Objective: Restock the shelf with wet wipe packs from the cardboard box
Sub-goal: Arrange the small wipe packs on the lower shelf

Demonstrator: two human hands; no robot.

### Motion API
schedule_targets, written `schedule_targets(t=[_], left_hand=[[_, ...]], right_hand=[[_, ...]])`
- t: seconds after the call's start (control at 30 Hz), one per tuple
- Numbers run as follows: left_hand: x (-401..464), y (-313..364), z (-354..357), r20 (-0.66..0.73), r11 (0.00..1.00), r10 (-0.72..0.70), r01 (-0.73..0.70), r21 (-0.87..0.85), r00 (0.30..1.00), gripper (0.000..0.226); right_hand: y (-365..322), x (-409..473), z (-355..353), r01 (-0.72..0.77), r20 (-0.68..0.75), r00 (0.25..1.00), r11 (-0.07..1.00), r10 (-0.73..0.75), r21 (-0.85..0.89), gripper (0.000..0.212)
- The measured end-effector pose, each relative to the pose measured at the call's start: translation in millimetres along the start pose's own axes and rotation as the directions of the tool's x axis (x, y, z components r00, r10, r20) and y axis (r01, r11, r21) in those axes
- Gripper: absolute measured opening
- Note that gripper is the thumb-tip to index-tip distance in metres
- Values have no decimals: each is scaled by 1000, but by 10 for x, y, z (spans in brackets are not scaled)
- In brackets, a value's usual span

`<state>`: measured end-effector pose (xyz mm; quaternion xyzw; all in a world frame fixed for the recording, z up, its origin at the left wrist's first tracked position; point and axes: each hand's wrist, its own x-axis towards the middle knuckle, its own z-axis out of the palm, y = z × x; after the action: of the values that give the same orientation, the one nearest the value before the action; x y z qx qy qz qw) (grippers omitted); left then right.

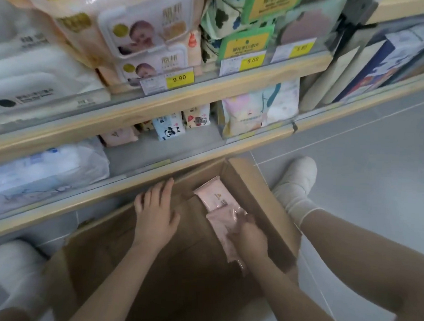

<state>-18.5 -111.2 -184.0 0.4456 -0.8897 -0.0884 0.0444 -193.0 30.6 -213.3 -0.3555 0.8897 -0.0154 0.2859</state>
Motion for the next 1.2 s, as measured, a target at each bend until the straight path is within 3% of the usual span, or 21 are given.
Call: schedule_targets(t=[0.07,0.13,0.2,0.23,0.3,0.37,0.5,0.57,0.7,0.8,0.93,1.03,1.2], left_hand=[[-86,20,-43,-15,996,26,-28,-82,1000,74],[-226,98,-110,18,967,-13,18,-253,1000,68],[-357,186,-174,190,851,-101,184,-491,977,63],[-399,213,-195,295,777,-124,278,-565,947,59],[-440,210,-204,404,663,-119,375,-648,907,40],[-462,129,-197,360,617,-150,372,-693,921,20],[-534,-190,-127,323,592,-235,398,-701,917,13],[-568,-328,-77,309,589,-266,408,-698,913,18],[-580,-425,-44,300,576,-302,424,-698,905,19],[-595,-441,-36,315,576,-303,436,-691,899,19],[-613,-487,-165,303,564,-292,419,-712,907,16],[-602,-573,-407,275,528,-287,391,-754,918,18],[-532,-865,-865,158,492,-385,347,-799,909,12]], right_hand=[[-25,-30,-71,-12,29,1000,988,8,156,51],[-81,-31,-176,-18,121,992,874,-47,486,38],[-221,-73,-312,-67,244,954,669,-175,740,27],[-296,-96,-362,-66,275,929,620,-249,782,25],[-455,-136,-450,13,284,889,640,-359,768,24],[-542,-118,-488,119,252,867,670,-429,733,26],[-445,170,-449,235,31,956,826,-291,513,41],[-377,341,-339,213,-54,976,876,-211,432,47],[-427,569,-109,80,54,994,963,-97,259,50],[-499,611,-70,37,43,998,992,-43,118,60],[-488,491,-134,67,44,996,961,-82,268,36],[-500,333,-439,181,55,978,956,-199,232,12],[-768,41,-1219,352,10,910,786,-414,508,9]])
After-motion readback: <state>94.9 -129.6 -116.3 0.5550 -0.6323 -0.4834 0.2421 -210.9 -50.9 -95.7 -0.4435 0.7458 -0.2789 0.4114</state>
